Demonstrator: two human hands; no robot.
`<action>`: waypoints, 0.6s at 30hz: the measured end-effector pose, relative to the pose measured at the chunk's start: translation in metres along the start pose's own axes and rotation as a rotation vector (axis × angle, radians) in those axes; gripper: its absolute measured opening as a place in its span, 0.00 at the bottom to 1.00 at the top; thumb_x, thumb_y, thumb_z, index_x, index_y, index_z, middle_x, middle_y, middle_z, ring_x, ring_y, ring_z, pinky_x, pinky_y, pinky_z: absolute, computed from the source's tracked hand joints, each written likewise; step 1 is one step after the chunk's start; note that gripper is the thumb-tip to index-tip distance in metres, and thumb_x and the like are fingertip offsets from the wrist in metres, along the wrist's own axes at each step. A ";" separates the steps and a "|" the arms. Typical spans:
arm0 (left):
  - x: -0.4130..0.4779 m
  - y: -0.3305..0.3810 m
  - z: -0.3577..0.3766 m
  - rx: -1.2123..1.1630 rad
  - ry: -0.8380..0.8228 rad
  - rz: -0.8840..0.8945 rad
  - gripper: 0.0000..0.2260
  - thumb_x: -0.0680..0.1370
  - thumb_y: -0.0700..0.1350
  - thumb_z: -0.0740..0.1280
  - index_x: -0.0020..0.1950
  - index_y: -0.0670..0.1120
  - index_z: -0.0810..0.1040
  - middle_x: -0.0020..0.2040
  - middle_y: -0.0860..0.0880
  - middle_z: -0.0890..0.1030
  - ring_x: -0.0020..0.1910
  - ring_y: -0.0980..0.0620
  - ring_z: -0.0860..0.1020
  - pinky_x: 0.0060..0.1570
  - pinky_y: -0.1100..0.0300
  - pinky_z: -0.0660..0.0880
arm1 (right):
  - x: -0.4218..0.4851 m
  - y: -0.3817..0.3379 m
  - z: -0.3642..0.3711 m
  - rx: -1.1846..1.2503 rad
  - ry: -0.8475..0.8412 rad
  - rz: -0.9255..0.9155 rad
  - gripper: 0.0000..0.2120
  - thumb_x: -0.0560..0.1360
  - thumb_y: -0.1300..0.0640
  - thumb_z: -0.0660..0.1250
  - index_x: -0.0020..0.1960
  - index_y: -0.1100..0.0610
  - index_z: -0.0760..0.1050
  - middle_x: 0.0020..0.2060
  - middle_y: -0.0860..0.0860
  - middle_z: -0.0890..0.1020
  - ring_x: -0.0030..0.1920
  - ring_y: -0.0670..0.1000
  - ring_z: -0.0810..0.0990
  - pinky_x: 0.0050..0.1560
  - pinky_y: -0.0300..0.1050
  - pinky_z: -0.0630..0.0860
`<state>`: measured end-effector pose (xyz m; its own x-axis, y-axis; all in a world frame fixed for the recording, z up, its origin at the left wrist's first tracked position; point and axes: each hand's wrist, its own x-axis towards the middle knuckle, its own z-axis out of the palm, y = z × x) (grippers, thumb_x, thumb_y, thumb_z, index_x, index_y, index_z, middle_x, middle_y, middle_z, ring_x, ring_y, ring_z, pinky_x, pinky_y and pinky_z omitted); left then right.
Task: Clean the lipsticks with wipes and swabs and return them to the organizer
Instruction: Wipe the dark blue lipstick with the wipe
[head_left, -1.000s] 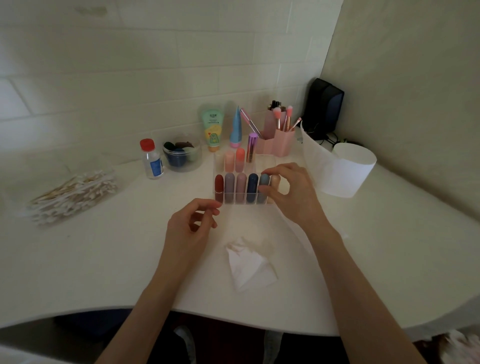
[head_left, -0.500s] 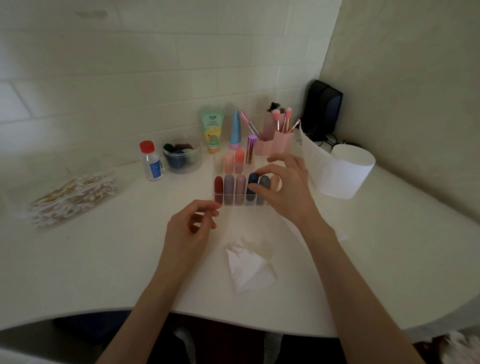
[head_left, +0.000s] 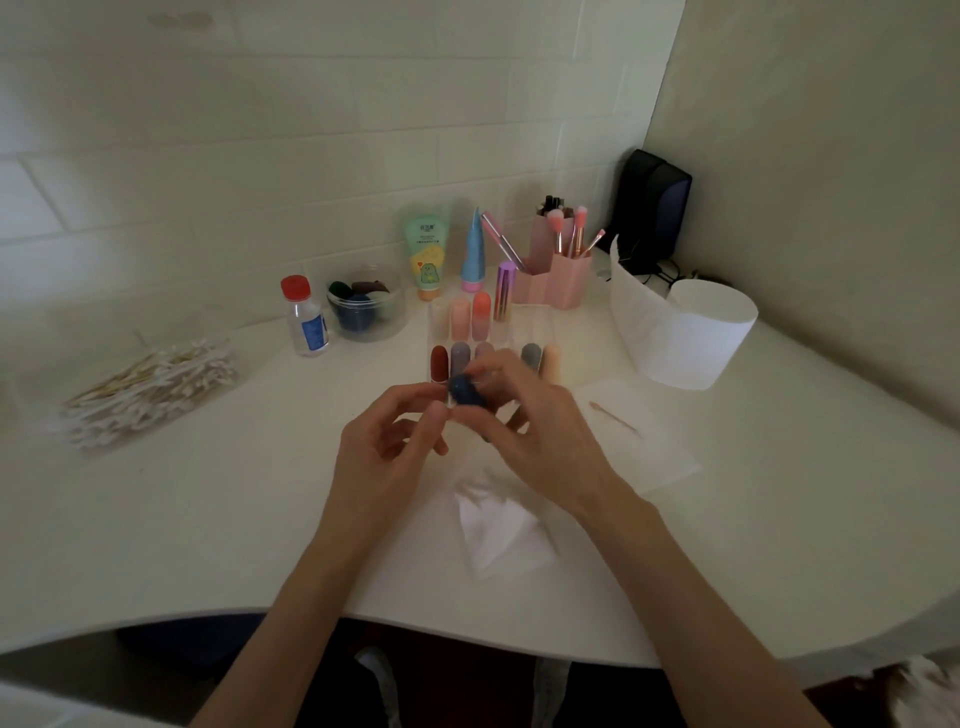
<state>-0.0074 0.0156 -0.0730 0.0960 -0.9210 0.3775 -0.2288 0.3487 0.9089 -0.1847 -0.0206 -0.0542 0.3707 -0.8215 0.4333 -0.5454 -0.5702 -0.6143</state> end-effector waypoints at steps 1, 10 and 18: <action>0.000 0.001 0.000 -0.013 -0.004 0.002 0.11 0.79 0.49 0.67 0.59 0.48 0.81 0.48 0.53 0.85 0.39 0.50 0.83 0.38 0.66 0.77 | -0.001 0.001 0.003 -0.009 -0.025 -0.021 0.17 0.78 0.40 0.67 0.61 0.47 0.73 0.50 0.44 0.85 0.51 0.47 0.84 0.59 0.61 0.79; 0.000 -0.009 -0.004 0.145 0.093 0.032 0.12 0.76 0.49 0.70 0.56 0.45 0.84 0.48 0.53 0.85 0.45 0.54 0.83 0.47 0.68 0.79 | -0.002 0.000 0.007 -0.030 -0.010 -0.005 0.15 0.74 0.49 0.76 0.60 0.51 0.83 0.50 0.45 0.86 0.48 0.45 0.81 0.56 0.47 0.79; -0.001 -0.010 -0.003 0.179 0.115 0.062 0.09 0.79 0.39 0.70 0.57 0.48 0.82 0.50 0.57 0.83 0.51 0.61 0.81 0.51 0.73 0.75 | 0.003 -0.014 0.007 -0.035 -0.067 0.024 0.14 0.76 0.51 0.75 0.60 0.54 0.84 0.51 0.49 0.86 0.49 0.48 0.81 0.58 0.45 0.76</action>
<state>-0.0018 0.0132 -0.0822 0.1836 -0.8692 0.4592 -0.4054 0.3586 0.8409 -0.1714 -0.0151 -0.0491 0.4062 -0.8340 0.3733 -0.5801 -0.5510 -0.5999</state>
